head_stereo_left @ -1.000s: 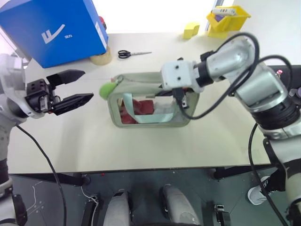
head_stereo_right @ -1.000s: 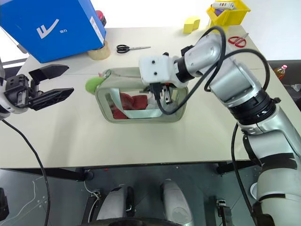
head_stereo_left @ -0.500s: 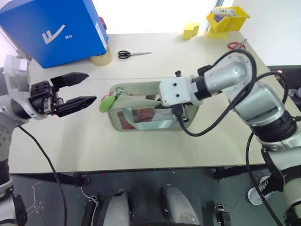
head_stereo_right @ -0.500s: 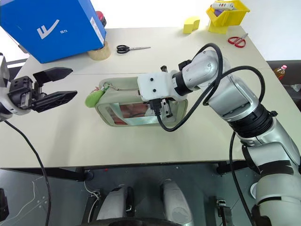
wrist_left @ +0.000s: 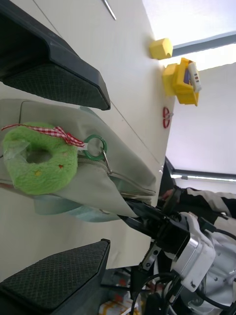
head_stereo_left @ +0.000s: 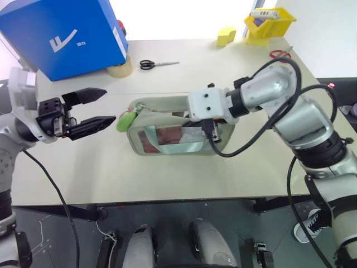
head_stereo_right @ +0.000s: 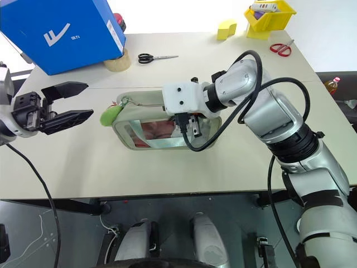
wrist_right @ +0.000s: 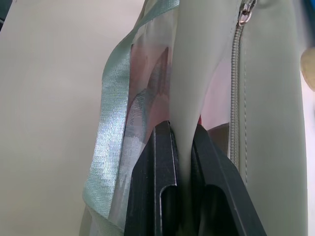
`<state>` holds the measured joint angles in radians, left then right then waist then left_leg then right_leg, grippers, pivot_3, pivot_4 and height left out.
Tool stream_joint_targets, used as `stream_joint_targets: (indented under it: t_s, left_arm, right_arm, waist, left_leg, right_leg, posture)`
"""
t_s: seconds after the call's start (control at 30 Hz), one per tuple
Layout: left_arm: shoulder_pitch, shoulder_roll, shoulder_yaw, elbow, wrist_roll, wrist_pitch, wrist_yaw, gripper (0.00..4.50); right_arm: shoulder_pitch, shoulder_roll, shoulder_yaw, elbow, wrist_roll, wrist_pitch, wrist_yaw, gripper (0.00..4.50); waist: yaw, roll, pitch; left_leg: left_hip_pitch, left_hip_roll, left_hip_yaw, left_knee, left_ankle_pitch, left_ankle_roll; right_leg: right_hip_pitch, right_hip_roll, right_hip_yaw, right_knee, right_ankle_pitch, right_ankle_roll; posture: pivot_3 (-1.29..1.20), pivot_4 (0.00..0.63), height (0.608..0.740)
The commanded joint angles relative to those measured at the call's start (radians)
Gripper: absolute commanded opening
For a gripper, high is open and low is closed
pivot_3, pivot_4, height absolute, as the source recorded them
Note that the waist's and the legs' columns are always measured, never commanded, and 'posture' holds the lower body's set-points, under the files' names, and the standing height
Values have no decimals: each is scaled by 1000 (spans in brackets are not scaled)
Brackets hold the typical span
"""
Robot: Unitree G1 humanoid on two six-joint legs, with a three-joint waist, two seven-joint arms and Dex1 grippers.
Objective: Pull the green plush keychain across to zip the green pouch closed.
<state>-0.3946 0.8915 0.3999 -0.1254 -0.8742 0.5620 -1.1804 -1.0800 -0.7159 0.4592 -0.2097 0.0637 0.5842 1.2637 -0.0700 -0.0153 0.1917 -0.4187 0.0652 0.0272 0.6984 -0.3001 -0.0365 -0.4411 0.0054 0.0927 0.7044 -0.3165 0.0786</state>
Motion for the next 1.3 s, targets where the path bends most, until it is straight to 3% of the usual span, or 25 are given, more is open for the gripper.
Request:
stream_joint_targets:
  t_s: [0.03,0.2,0.37,0.53,0.63,0.83,1.13,1.23,1.3]
  left_arm:
    - [-19,12,2,-8,-3,-2,-12,4500]
    - [-33,17,-10,-4,-1,2,-19,4500]
    - [-33,25,-13,6,3,3,-30,4500]
    - [-47,30,-23,26,15,-1,-37,4500]
    - [-57,29,-31,35,26,-3,-41,4500]
    - [-47,30,-54,54,77,-14,-45,4500]
    - [-45,36,-178,139,256,-118,-92,4500]
    - [-46,35,-206,153,291,-144,-104,3618]
    - [-61,24,-210,163,291,-137,-96,2599]
  right_arm:
    - [-19,3,-53,-9,23,31,1,1614]
    - [-28,-47,-178,7,108,80,21,4098]
    - [63,-187,-296,-45,177,80,68,4098]
    - [182,-267,-306,-57,141,26,47,4098]
    - [218,-258,-283,-38,117,6,19,3262]
    - [221,-229,-272,-16,105,-4,-14,159]
    - [205,-206,-257,17,93,-4,-30,31]
    - [197,-198,-257,20,91,7,-35,0]
    - [193,-196,-257,22,92,12,-37,0]
  waist:
    - [1,0,0]
    - [3,0,0]
    - [11,0,0]
    - [3,0,0]
    - [0,0,0]
    - [2,0,0]
    - [1,0,0]
    - [1,0,0]
    - [1,0,0]
  left_leg:
    - [0,0,0,0,0,0]
    - [0,0,0,0,0,0]
    - [0,-1,0,0,0,0]
    - [2,-1,1,0,0,0]
    - [3,-1,1,0,0,0]
    - [3,0,1,0,0,0]
    - [5,-1,2,0,0,0]
    - [5,-1,2,0,0,0]
    - [5,-1,2,0,0,0]
  right_leg:
    - [0,0,0,0,0,0]
    - [0,0,0,0,0,0]
    - [1,-1,0,-2,0,0]
    - [2,0,0,-1,0,0]
    - [3,1,1,0,0,0]
    - [3,1,1,0,0,0]
    - [4,1,1,0,0,0]
    - [4,1,1,0,0,0]
    - [4,1,1,0,0,0]
  posture:
    - [0,150,737]
    - [0,150,737]
    - [0,150,737]
    - [0,150,737]
    - [0,150,737]
    - [0,150,737]
    - [0,150,737]
    - [0,150,737]
    - [0,150,737]
